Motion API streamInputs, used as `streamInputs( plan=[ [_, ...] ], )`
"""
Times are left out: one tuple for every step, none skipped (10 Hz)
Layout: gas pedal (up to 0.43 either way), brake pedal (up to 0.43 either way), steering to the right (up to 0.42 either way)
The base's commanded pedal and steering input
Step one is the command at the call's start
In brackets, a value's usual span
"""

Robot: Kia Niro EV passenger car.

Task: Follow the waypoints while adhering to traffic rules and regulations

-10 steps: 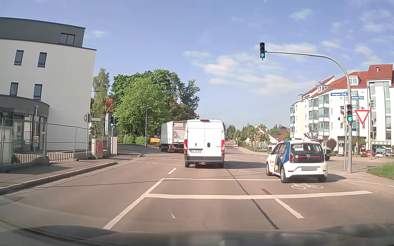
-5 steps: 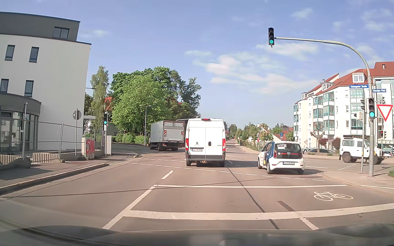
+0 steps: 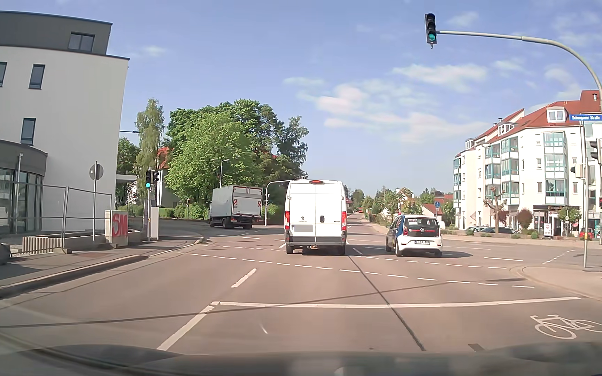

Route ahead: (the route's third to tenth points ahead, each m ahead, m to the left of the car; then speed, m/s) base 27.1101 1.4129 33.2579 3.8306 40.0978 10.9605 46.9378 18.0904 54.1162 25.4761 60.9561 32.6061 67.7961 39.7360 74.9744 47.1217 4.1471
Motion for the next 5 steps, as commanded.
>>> streamInputs(
  plan=[
    [0.067,0.000,-0.001],
    [0.067,0.000,0.000],
    [0.067,0.000,0.000],
    [0.067,0.000,0.000],
    [0.067,0.000,0.000]
  ],
)
